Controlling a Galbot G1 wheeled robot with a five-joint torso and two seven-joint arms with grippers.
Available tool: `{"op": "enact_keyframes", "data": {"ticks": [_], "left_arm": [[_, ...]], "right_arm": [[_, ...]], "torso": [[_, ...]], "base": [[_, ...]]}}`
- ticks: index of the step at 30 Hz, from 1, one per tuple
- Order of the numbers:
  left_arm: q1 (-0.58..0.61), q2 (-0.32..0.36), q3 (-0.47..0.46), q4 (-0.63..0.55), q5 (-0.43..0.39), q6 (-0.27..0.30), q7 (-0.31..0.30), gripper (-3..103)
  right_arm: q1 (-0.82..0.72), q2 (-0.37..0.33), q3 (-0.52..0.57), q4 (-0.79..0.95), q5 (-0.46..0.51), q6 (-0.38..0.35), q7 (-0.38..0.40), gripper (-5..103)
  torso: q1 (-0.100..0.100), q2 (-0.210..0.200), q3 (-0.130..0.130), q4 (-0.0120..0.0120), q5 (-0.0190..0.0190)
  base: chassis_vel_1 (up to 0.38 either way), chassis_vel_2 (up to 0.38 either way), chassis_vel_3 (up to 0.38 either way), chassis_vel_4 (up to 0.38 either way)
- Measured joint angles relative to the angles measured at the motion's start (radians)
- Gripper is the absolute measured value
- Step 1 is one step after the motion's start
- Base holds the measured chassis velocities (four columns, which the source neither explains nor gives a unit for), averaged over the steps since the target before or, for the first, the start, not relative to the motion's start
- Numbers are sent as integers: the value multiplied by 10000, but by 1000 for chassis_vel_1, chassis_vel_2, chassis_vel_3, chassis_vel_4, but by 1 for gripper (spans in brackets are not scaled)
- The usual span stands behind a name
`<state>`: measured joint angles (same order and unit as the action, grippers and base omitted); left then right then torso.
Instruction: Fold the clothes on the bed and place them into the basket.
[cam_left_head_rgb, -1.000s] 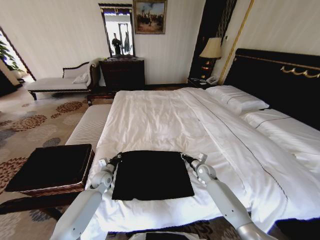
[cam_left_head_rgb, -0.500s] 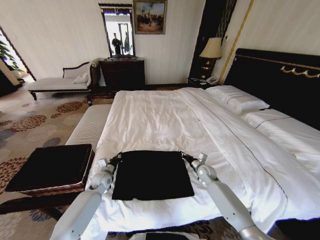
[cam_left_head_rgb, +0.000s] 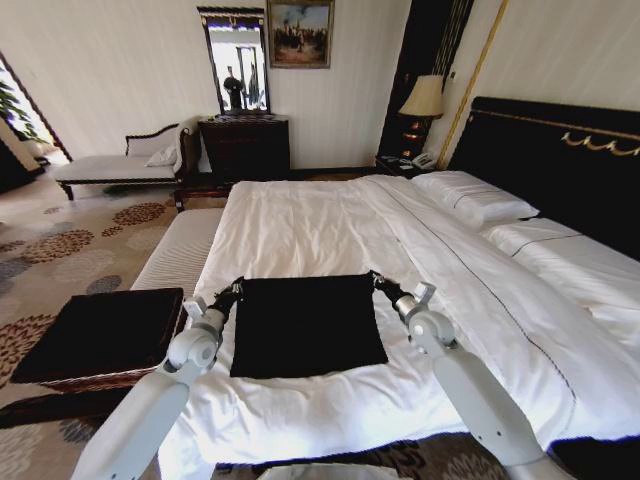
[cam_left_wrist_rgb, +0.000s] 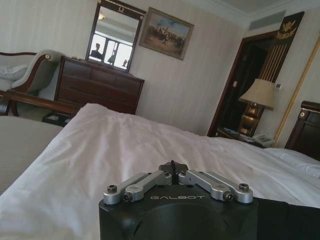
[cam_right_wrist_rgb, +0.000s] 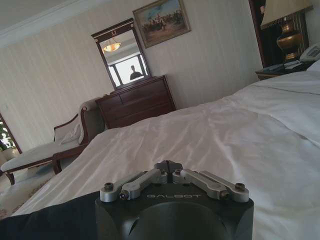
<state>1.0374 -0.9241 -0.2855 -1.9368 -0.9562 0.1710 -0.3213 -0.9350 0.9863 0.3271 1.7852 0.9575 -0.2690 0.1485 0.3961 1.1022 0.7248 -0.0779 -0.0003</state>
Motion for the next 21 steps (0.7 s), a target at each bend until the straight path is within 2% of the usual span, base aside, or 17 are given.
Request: {"op": "enact_keyframes", "data": {"ticks": [3, 11, 21], "left_arm": [[-301, 521, -131, -637, -467, -27, -264, 0], [-596, 1317, -184, -1791, -993, -143, -639, 0], [461, 1638, -986, -2818, -933, -163, -698, 0]], "right_arm": [[37, -299, 333, 681, 364, -1, 202, 0], [-64, -767, 1213, 1891, 965, -113, 426, 0], [-696, -1073, 1913, 3018, 1453, -231, 599, 0]], "torso": [[0, -1, 0, 0, 3], [0, 0, 0, -1, 2], [0, 0, -1, 1, 2]], "base": [[0, 0, 0, 0], [0, 0, 0, 0], [0, 0, 0, 0]]}}
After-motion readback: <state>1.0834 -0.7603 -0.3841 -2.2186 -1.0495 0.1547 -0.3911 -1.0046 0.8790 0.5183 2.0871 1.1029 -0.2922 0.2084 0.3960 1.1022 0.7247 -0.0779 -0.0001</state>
